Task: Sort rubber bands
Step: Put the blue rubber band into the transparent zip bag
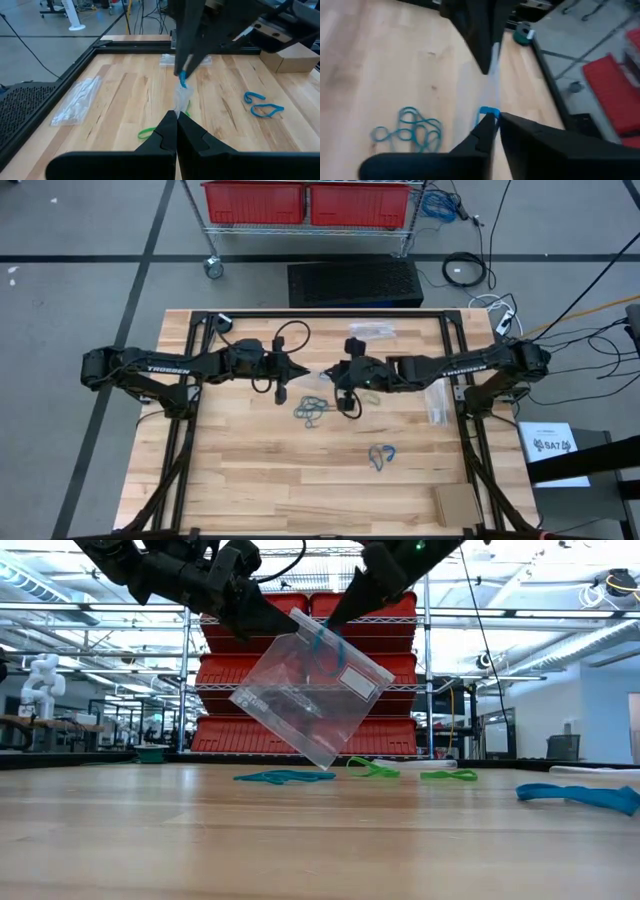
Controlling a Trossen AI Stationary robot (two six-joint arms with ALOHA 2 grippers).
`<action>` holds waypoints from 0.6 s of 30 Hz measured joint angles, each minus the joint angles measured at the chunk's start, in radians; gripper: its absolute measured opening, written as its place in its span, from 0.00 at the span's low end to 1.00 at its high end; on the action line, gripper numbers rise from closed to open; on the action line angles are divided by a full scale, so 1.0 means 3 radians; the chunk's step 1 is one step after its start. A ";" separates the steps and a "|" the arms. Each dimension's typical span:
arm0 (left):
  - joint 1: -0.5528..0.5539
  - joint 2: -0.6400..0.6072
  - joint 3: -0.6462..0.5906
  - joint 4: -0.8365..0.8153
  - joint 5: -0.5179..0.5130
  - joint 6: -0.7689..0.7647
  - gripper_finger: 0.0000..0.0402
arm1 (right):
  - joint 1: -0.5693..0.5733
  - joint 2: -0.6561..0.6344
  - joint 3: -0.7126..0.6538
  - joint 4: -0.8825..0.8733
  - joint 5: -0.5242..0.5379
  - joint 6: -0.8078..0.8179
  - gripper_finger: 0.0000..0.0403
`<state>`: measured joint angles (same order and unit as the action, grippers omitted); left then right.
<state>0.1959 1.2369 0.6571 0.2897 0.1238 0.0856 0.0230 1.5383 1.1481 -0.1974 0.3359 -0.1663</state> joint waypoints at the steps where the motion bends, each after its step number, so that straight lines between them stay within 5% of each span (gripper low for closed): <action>1: 0.0000 0.0000 0.0000 0.0000 0.0000 0.0000 0.00 | -0.0017 0.0000 0.0000 0.0000 -0.0102 0.0029 0.10; 11: -0.0059 0.0000 0.0000 0.0182 0.0202 0.0009 0.00 | -0.0076 -0.0005 0.0004 -0.0024 -0.0265 0.0167 0.38; 18: -0.0048 -0.0001 -0.0143 0.0575 0.0209 0.0029 0.00 | -0.0040 -0.0213 0.0399 -0.0610 -0.0254 0.0208 0.40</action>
<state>0.1814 1.2366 0.6143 0.4622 0.1864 0.0944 0.0109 1.4744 1.2678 -0.3804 0.2596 -0.1039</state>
